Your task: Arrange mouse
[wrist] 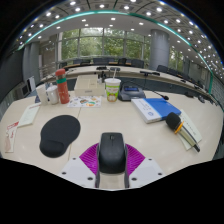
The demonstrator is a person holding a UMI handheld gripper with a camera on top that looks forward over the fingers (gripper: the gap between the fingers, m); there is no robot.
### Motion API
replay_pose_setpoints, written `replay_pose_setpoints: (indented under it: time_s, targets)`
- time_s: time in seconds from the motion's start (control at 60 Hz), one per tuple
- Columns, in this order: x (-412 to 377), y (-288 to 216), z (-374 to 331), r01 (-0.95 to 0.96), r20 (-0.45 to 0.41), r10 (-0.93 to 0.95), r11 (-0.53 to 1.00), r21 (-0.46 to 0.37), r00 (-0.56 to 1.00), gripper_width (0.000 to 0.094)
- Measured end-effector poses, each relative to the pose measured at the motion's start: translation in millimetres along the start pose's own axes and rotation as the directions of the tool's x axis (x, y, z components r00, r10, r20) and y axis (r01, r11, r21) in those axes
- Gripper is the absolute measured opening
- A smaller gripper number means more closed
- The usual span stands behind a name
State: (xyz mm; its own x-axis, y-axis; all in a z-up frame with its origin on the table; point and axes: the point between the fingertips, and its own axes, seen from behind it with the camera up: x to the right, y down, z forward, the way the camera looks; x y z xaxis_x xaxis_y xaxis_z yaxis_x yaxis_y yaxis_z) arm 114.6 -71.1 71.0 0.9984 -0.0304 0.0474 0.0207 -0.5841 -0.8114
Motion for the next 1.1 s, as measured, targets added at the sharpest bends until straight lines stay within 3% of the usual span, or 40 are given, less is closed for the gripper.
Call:
replay_pose_setpoints:
  time_s: [0.117,0.233,0.45,0.617,0.8,0.883,0.917,1.1]
  targets:
    - [-53,-79,-2,-0.001,0.036,-0.002,0.995,0.098,0.999,0.0321]
    - [-119,-114,26,-0.013,0.093,0.003,0.994,0.110,0.996,0.0322]
    - [-220,-72,104,0.046,0.154,-0.044,0.999,-0.011,0.987,0.0321]
    - [-241,-30,139,0.053,0.134,-0.040,0.994,-0.092,0.990,0.0334]
    - [-241,-14,141,0.117,0.114,-0.105,0.987,-0.108,0.988,0.0516]
    - [-243,-15,128,0.123,0.125,-0.109,0.986,-0.116,0.986,0.0874]
    - [-243,-17,120,0.117,0.123,-0.103,0.986,-0.116,0.987,0.0834]
    - [-234,-38,39,0.075,0.082,-0.067,0.993,-0.092,0.994,0.0852]
